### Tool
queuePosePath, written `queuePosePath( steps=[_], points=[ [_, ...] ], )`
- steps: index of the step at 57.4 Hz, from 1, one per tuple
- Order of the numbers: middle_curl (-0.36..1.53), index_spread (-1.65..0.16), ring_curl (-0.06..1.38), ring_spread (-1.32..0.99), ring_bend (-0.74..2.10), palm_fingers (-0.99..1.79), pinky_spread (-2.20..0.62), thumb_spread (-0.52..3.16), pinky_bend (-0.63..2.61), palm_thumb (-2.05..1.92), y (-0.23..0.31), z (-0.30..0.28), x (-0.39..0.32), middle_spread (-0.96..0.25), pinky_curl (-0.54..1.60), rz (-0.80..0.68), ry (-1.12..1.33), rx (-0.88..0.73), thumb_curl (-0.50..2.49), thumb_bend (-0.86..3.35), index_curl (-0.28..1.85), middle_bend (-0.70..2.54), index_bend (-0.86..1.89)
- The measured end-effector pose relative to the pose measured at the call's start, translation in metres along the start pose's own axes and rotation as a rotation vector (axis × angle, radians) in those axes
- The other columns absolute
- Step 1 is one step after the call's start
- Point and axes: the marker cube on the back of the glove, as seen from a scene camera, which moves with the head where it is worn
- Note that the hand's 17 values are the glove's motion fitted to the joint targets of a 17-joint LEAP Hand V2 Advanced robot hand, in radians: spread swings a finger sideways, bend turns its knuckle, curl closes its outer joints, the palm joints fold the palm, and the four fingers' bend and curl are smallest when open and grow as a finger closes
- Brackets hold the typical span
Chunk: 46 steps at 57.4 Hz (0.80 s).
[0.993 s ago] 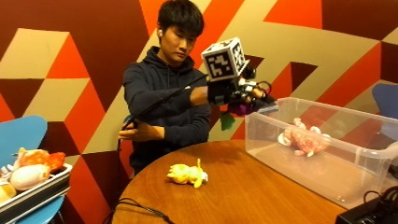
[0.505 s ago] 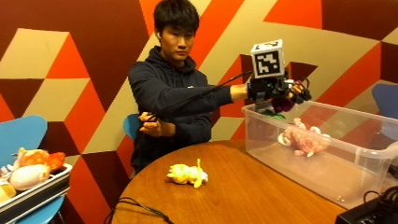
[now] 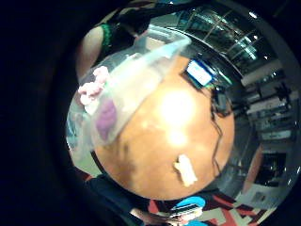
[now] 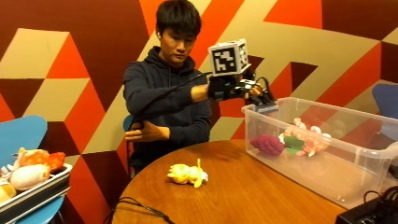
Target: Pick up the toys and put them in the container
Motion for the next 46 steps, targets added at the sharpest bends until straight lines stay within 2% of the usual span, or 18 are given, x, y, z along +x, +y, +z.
queuePosePath(
  steps=[9,14,20,28,34,40,46],
  points=[
    [0.51,-0.20,0.32,-0.18,0.71,0.31,-0.03,1.39,0.64,0.22,0.072,0.006,0.067,-0.07,0.33,0.161,0.202,-0.017,0.41,0.01,0.53,0.37,0.15],
    [0.52,-0.20,0.35,-0.20,0.78,0.34,-0.05,1.43,0.66,0.24,0.106,0.024,0.109,-0.08,0.35,0.318,0.241,-0.063,0.40,0.01,0.52,0.40,0.15],
    [0.53,-0.20,0.37,-0.22,0.82,0.32,-0.07,1.45,0.69,0.25,0.130,0.053,0.150,-0.08,0.36,0.428,0.213,-0.128,0.38,0.01,0.51,0.41,0.15],
    [0.53,-0.20,0.37,-0.21,0.81,0.24,-0.07,1.44,0.77,0.23,0.150,0.104,0.175,-0.08,0.38,0.497,0.118,-0.228,0.36,-0.01,0.47,0.42,0.11],
    [0.52,-0.19,0.38,-0.21,0.85,0.24,-0.11,1.41,0.94,0.23,0.156,0.133,0.173,-0.06,0.41,0.539,0.155,-0.264,0.35,-0.01,0.42,0.39,0.08],
    [0.54,-0.18,0.41,-0.30,1.12,0.69,-0.29,1.49,1.11,0.37,0.148,0.143,0.172,-0.11,0.42,0.511,0.179,-0.183,0.37,0.07,0.30,0.49,0.00],
    [0.60,-0.16,0.48,-0.33,1.27,0.80,-0.35,1.55,1.23,0.48,0.136,0.145,0.165,-0.15,0.48,0.464,0.138,-0.155,0.41,0.14,0.25,0.59,0.03]
  ],
)
